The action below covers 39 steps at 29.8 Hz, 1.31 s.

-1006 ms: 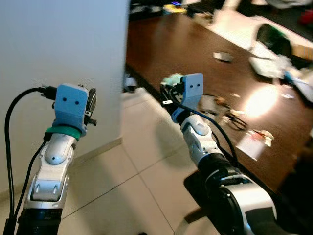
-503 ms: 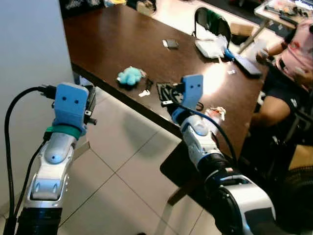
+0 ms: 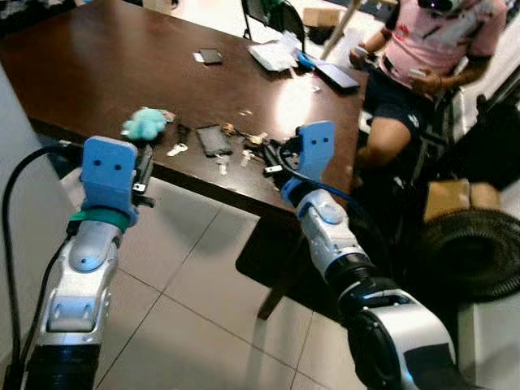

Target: Hang keys on a hook

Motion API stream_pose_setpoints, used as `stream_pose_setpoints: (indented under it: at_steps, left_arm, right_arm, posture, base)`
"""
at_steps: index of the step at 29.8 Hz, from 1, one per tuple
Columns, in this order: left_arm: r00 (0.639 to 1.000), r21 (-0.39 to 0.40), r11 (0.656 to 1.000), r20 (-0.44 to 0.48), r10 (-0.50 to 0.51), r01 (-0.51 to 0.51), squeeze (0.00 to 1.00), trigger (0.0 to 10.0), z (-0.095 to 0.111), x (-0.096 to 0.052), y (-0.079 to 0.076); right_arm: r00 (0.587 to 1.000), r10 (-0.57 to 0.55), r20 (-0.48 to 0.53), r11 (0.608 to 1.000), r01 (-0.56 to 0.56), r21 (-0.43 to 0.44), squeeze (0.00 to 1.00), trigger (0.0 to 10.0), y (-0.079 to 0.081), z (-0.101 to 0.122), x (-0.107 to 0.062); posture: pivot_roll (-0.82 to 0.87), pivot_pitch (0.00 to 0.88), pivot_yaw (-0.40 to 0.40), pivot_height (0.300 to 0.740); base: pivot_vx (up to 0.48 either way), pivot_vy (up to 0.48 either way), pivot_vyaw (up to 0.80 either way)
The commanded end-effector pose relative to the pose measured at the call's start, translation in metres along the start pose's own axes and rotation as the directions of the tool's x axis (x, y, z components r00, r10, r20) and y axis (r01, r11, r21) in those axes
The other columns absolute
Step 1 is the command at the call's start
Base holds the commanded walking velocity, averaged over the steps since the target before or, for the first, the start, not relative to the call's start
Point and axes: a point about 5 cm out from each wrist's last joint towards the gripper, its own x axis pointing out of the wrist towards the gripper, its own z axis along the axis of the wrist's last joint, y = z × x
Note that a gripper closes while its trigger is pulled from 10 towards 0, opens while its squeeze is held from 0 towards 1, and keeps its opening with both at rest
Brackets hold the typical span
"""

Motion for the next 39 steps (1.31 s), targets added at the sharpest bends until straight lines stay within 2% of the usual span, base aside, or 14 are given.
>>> stream_pose_setpoints:
  at_steps: [1,4,8,10,17,20,22,24,26,29,31,33,35,39]
  left_arm:
    - [1.0,0.006,1.0,-0.022,0.006,-0.006,0.0,10.0,-0.004,-0.003,0.005]
    - [0.994,-0.005,0.995,-0.045,0.1,-0.1,0.0,10.0,-0.008,-0.01,0.031]
    - [0.989,-0.002,0.99,-0.052,0.14,-0.141,0.0,10.0,-0.009,-0.013,0.042]
    - [0.978,0.017,0.979,-0.058,0.202,-0.201,0.0,10.0,-0.011,-0.019,0.057]
    - [0.978,0.036,0.979,-0.049,0.202,-0.2,0.0,10.0,-0.012,-0.019,0.053]
    - [0.988,0.053,0.987,-0.028,0.153,-0.151,0.0,10.0,-0.009,-0.011,0.039]
    - [0.997,0.028,0.997,-0.003,0.072,-0.072,0.0,10.0,-0.003,0.004,0.015]
    - [0.997,0.028,0.997,-0.003,0.072,-0.072,0.0,10.0,-0.003,0.004,0.015]
    - [1.0,-0.008,1.0,0.014,-0.018,0.018,0.0,10.0,0.002,0.019,-0.013]
    - [0.998,-0.024,0.997,0.018,-0.067,0.067,0.0,10.0,0.004,0.026,-0.027]
    - [0.99,-0.045,0.989,0.015,-0.142,0.143,0.0,10.0,0.006,0.036,-0.049]
    - [0.99,-0.045,0.989,0.015,-0.142,0.143,0.0,10.0,0.006,0.036,-0.049]
    - [0.977,-0.069,0.975,-0.015,-0.215,0.213,0.0,10.0,0.005,0.043,-0.07]
    - [0.97,-0.069,0.969,-0.027,-0.241,0.238,0.0,10.0,0.004,0.045,-0.077]
  right_arm:
    - [1.0,-0.001,0.007,1.0,0.001,-0.013,0.0,10.0,-0.001,0.002,0.0]
    - [0.999,0.038,0.011,0.999,-0.038,-0.019,0.0,10.0,0.01,0.007,0.007]
    - [0.998,0.06,0.013,0.998,-0.059,-0.017,0.0,10.0,0.017,0.009,0.011]
    - [0.993,0.113,0.016,0.994,-0.113,-0.01,0.0,10.0,0.034,0.013,0.017]
    - [0.99,0.14,0.015,0.99,-0.14,0.009,0.0,10.0,0.044,0.013,0.019]
    - [0.995,0.099,0.006,0.995,-0.099,0.009,0.0,10.0,0.033,0.011,0.016]
    - [1.0,0.007,-0.006,1.0,-0.007,-0.005,0.0,10.0,0.005,0.011,0.011]
    - [1.0,0.007,-0.006,1.0,-0.007,-0.005,0.0,10.0,0.005,0.011,0.011]
    - [0.995,-0.104,-0.011,0.994,0.104,-0.035,0.0,10.0,-0.029,0.015,0.003]
    - [0.986,-0.164,-0.009,0.985,0.163,-0.056,0.0,10.0,-0.047,0.018,-0.003]
    - [0.967,-0.254,-0.003,0.963,0.253,-0.095,0.0,10.0,-0.076,0.024,-0.014]
    - [0.967,-0.254,-0.003,0.963,0.253,-0.095,0.0,10.0,-0.076,0.024,-0.014]
    - [0.936,-0.352,0.01,0.926,0.35,-0.14,0.0,10.0,-0.104,0.032,-0.027]
    - [0.923,-0.385,0.017,0.911,0.383,-0.152,0.0,10.0,-0.111,0.034,-0.03]
  posture:
    - [0.38,0.0,-0.036,0.74]
    - [0.4,0.0,-0.059,0.74]
    - [0.41,0.0,-0.065,0.74]
    - [0.43,0.0,-0.081,0.74]
    - [0.41,0.0,-0.09,0.74]
    - [0.4,0.0,-0.087,0.74]
    - [0.37,0.0,-0.074,0.74]
    - [0.37,0.0,-0.074,0.74]
    - [0.35,0.0,-0.066,0.74]
    - [0.33,0.0,-0.063,0.74]
    - [0.32,0.0,-0.059,0.74]
    - [0.32,0.0,-0.059,0.74]
    - [0.29,0.0,-0.058,0.74]
    - [0.28,0.0,-0.06,0.74]
  base:
    - [0.0,0.0,-0.8]
    - [0.0,0.0,-0.8]
    - [0.0,0.0,-0.8]
    - [0.0,0.0,-0.8]
    - [0.0,0.0,-0.8]
    - [0.0,0.0,-0.8]
    - [0.0,0.0,-0.8]
    - [0.0,0.0,-0.8]
    - [0.0,0.0,-0.8]
    - [0.0,0.0,-0.8]
    - [0.0,0.0,-0.8]
    - [0.0,0.0,-0.8]
    - [0.0,0.0,-0.8]
    - [0.0,0.0,-0.8]
